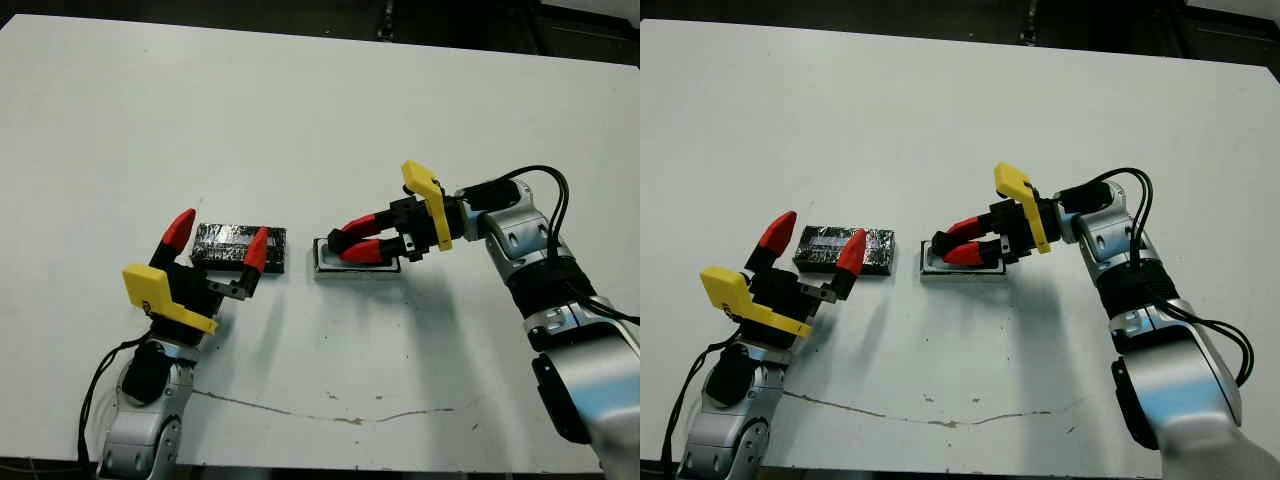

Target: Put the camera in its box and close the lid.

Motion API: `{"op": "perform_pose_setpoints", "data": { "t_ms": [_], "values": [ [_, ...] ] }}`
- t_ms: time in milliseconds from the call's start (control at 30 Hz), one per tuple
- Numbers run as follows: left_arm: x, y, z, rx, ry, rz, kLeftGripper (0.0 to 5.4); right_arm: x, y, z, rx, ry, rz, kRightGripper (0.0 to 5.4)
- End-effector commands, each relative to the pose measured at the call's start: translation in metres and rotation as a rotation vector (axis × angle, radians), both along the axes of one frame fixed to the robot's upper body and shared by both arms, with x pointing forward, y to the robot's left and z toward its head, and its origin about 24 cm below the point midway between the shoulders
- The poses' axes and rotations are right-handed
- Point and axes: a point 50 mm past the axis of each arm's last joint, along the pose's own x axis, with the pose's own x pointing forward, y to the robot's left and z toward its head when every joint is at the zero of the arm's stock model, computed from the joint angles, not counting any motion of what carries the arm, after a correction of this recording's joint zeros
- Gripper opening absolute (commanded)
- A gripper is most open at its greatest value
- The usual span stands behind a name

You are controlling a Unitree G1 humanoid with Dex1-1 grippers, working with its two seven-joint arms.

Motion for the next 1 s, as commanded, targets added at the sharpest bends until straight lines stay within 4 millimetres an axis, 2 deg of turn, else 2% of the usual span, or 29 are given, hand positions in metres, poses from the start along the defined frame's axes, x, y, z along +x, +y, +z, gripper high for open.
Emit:
{"op": "perform_pose_setpoints", "data": {
  "t_ms": [33,200,400,600,700,833,933,1000],
  "values": [
    [-0.003,0.0,-0.002,0.002,0.008,-0.002,5.4,-0.002,-0.025,-0.008,-0.151,-0.034,-0.086,2.03],
    [-0.003,0.0,-0.003,0.002,0.01,-0.002,5.4,-0.005,-0.02,-0.003,-0.192,-0.111,-0.008,2.67],
    [-0.004,0.0,-0.003,-0.001,0.014,-0.001,5.4,-0.007,-0.021,0.003,-0.153,-0.122,-0.025,3.49],
    [-0.004,0.0,-0.004,-0.005,0.018,-0.001,5.4,-0.009,-0.027,0.017,-0.133,-0.248,-0.017,4.37],
    [-0.004,0.001,-0.004,-0.004,0.013,-0.003,5.4,-0.012,-0.036,0.03,-0.123,-0.305,-0.058,4.8],
    [-0.005,0.003,-0.002,-0.002,0.01,-0.002,5.4,-0.02,-0.053,0.06,-0.051,-0.347,-0.097,5.37],
    [-0.005,0.009,0.005,0.031,-0.015,0.002,5.4,-0.026,-0.07,0.071,0.061,-0.312,-0.169,5.39],
    [-0.004,0.017,0.014,0.072,-0.06,0.005,5.4,-0.036,-0.083,0.072,0.173,-0.306,-0.282,5.39]
  ]
}}
